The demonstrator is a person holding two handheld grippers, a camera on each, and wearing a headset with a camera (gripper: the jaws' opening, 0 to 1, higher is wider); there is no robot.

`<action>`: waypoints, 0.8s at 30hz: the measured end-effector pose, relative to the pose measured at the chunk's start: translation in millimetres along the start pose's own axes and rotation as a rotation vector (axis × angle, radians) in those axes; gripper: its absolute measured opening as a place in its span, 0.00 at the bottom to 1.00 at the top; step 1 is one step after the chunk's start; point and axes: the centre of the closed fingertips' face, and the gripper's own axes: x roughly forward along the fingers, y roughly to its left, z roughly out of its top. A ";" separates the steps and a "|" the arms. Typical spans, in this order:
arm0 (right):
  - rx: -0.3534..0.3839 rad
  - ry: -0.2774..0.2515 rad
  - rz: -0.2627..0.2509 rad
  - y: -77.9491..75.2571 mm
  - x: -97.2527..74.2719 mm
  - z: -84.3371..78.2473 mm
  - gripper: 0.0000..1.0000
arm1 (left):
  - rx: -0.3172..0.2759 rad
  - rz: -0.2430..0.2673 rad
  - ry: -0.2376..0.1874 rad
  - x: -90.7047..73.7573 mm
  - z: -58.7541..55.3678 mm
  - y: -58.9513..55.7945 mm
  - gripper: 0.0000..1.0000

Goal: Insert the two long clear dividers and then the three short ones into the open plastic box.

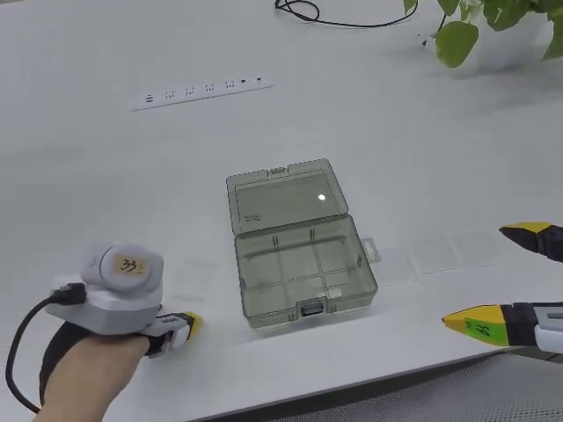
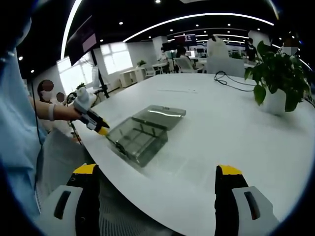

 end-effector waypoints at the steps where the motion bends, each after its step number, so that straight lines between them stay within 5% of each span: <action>1: 0.001 0.000 0.001 0.5 0.3 0.0 0.98 | -0.002 0.000 0.002 0.0 -0.1 0.2 0.33; 24: 0.002 -0.003 0.012 4.4 3.9 0.3 0.98 | -0.029 -0.011 -0.002 -1.9 0.8 0.7 0.31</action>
